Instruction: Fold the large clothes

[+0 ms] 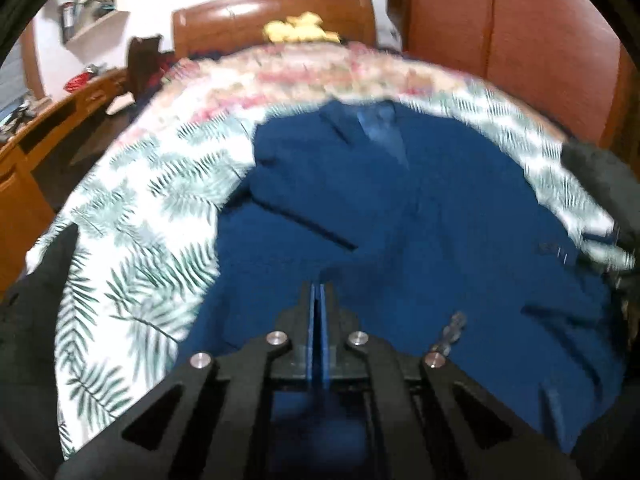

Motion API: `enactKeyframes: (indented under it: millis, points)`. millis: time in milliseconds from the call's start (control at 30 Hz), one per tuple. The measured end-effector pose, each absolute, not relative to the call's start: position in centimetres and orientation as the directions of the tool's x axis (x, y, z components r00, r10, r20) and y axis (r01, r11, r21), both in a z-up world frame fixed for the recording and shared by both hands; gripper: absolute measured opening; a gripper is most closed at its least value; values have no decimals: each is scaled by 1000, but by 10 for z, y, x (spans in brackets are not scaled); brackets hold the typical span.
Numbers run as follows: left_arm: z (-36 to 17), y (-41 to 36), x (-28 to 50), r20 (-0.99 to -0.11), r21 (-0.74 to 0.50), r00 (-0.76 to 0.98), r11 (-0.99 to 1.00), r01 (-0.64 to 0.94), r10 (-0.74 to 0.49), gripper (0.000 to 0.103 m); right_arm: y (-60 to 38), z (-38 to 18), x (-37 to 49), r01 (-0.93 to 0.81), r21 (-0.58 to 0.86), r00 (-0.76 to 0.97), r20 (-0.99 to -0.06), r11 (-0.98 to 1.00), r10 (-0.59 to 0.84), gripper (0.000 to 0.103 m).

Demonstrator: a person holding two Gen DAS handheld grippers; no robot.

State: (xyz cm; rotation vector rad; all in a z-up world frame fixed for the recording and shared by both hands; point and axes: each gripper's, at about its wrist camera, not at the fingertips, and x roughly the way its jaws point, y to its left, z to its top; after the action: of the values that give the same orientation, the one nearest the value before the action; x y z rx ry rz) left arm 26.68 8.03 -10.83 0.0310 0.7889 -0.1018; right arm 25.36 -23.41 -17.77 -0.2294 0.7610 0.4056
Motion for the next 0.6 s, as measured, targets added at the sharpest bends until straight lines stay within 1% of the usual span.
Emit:
enactKeyframes:
  millis: [67, 133, 267, 467, 600]
  points:
    - [-92, 87, 266, -666, 18, 745, 998, 61, -34, 0, -234, -178, 254, -436, -57, 652, -708, 898, 271, 57]
    - [-83, 95, 268, -650, 13, 759, 999, 43, -24, 0, -234, -178, 253, -435, -57, 652, -708, 899, 271, 57]
    - [-75, 103, 276, -651, 16, 759, 1000, 20, -5, 1, -234, -179, 254, -434, -57, 651, -710, 899, 269, 57]
    - [-81, 105, 270, -678, -26, 733, 998, 55, -58, 2, -234, -184, 256, -436, -56, 643, -718, 898, 267, 57]
    - [-83, 104, 250, -679, -22, 732, 998, 53, -54, 3, -232, -186, 256, -440, -58, 639, -721, 896, 267, 57]
